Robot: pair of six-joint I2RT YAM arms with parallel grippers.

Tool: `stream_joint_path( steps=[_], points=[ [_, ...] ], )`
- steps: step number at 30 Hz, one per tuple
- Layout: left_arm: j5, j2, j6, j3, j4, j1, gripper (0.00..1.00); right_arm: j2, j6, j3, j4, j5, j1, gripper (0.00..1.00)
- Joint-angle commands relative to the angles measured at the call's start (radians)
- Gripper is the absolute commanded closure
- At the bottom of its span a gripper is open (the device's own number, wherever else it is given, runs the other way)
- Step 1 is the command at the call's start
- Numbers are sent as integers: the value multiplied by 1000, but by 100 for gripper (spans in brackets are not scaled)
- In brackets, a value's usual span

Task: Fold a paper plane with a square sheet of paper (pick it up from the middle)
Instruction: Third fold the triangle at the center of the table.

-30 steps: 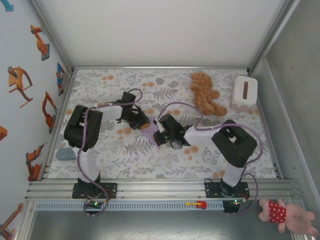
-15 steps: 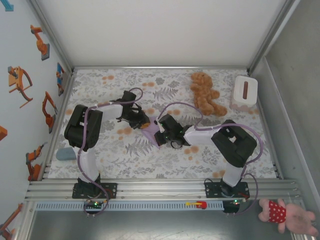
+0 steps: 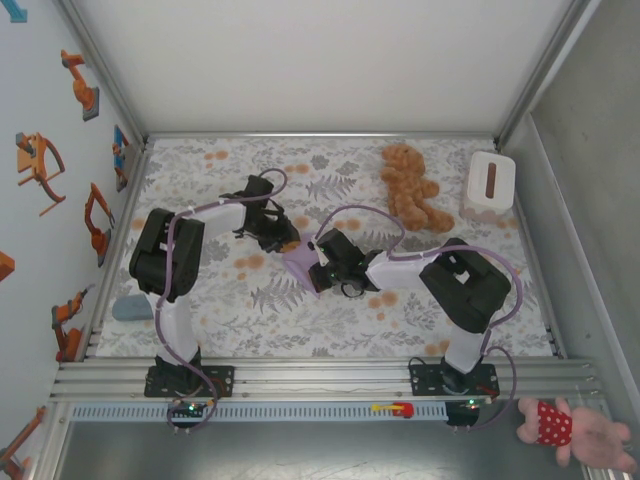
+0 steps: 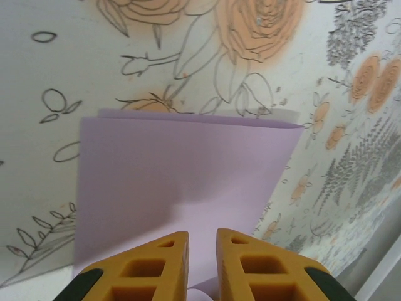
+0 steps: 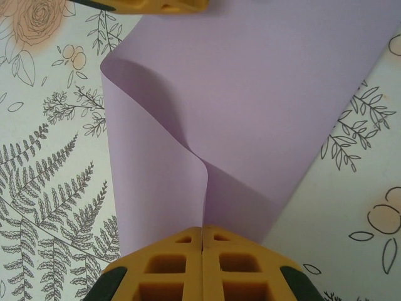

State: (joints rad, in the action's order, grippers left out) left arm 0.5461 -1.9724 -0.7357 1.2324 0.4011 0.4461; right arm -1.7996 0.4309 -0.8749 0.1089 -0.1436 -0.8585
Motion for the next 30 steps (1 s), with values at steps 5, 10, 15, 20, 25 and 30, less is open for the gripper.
stream_joint_path(
  steps=[5,10,15,20,25,30],
  points=[
    [-24,-49,36,22,56,0,83,-10,9,-30,-14,7,5,100],
    [-30,-51,42,17,64,0,83,-14,8,-30,-9,7,6,100],
    [-32,-51,43,14,64,0,84,-20,8,-32,-14,12,6,100],
    [-30,-54,44,12,64,0,84,-27,8,-36,-21,16,6,100],
    [-31,-53,45,13,64,1,84,-33,9,-38,-34,18,7,100],
    [-29,-53,44,15,64,1,84,-35,10,-38,-50,24,6,100]
  ],
)
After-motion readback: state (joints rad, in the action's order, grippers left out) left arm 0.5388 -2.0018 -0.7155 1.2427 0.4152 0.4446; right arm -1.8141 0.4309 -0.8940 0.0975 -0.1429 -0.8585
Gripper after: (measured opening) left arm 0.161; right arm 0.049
